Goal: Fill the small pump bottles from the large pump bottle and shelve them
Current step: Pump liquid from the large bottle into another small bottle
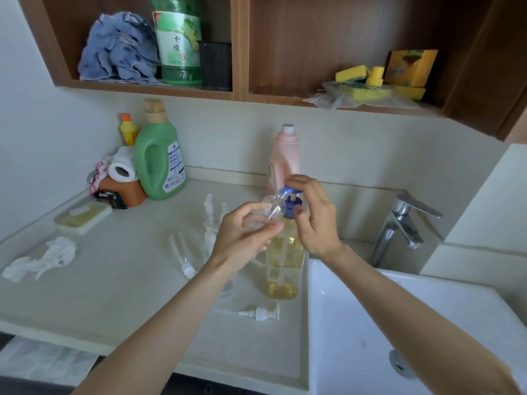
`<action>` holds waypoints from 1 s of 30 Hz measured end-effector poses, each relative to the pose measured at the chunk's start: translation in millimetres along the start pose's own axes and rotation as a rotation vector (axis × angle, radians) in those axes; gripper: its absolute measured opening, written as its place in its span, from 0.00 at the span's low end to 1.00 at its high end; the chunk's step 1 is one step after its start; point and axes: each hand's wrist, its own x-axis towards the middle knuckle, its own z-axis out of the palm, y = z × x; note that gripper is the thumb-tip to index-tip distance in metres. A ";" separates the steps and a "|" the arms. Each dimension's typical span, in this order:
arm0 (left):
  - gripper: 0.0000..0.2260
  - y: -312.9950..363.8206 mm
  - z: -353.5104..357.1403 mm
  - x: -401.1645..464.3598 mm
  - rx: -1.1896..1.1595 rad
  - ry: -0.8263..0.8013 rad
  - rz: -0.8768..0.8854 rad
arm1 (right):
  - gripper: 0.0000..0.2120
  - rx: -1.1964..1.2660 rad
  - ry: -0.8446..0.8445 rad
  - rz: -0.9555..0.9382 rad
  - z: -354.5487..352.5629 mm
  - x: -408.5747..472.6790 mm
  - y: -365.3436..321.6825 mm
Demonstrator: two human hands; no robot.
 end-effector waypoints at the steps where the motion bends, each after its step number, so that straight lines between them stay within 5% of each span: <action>1: 0.12 -1.0 -0.7 1.0 -0.007 0.006 -0.007 | 0.17 -0.002 0.015 -0.005 7.3 -5.2 1.9; 9: 0.17 -5.5 -6.6 2.5 0.085 0.009 -0.051 | 0.12 -0.009 0.100 -0.003 18.7 -12.9 2.0; 20: 0.14 2.8 -13.7 -2.6 0.000 0.011 0.010 | 0.25 0.025 0.088 -0.021 11.0 -5.0 -0.2; 24: 0.14 -2.4 -13.7 -2.5 -0.023 0.034 -0.019 | 0.14 -0.022 0.175 0.009 19.5 -9.6 -1.4; 30: 0.14 -0.8 -11.4 -6.2 0.000 0.026 -0.046 | 0.13 -0.116 0.134 0.069 21.2 -9.3 -8.6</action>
